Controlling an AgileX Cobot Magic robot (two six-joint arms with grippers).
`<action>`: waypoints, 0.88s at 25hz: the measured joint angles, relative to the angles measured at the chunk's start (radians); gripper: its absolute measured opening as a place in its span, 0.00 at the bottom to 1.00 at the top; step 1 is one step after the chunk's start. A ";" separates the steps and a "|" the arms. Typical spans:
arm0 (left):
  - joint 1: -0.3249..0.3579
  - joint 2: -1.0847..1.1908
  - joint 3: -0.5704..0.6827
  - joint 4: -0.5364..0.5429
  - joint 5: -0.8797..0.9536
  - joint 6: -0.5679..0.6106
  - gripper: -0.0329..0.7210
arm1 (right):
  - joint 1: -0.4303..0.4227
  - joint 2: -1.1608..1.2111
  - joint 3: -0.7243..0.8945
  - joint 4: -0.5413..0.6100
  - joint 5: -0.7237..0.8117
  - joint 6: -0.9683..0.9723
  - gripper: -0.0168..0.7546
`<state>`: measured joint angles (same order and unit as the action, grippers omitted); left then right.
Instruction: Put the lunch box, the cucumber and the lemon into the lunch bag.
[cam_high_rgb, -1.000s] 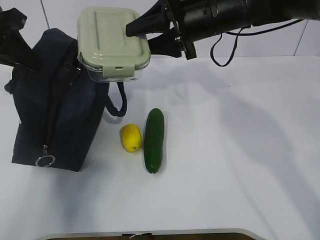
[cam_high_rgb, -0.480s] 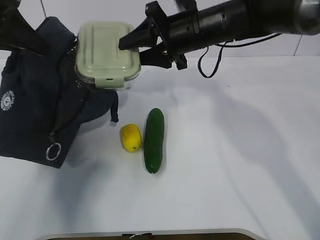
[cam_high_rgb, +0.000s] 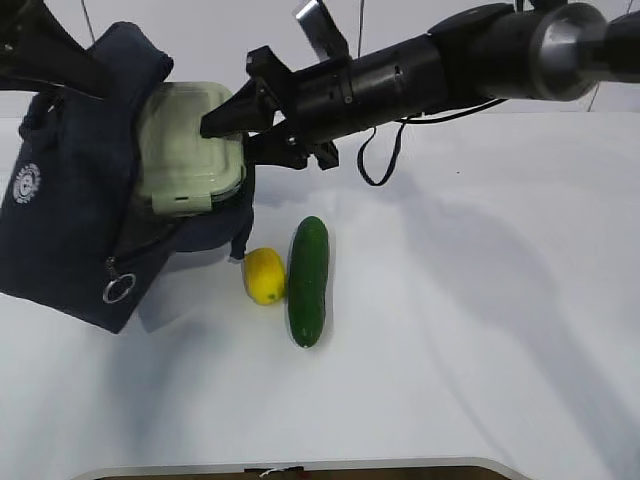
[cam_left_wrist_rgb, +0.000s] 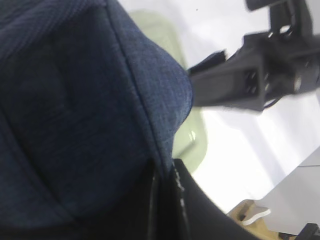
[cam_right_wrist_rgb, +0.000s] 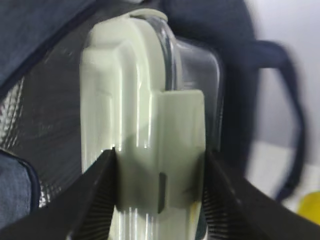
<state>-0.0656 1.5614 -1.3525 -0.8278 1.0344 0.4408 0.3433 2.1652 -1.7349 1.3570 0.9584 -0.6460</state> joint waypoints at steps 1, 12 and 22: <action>0.000 0.003 0.000 -0.005 0.000 0.002 0.03 | 0.013 0.000 0.000 0.002 -0.008 -0.004 0.52; 0.000 0.060 0.000 -0.016 -0.019 0.021 0.03 | 0.065 0.074 -0.047 0.073 -0.081 -0.043 0.52; 0.001 0.097 0.000 -0.004 -0.044 0.034 0.03 | 0.090 0.157 -0.121 0.095 -0.142 -0.063 0.52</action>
<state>-0.0641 1.6581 -1.3525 -0.8313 0.9903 0.4752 0.4335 2.3225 -1.8560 1.4523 0.8167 -0.7086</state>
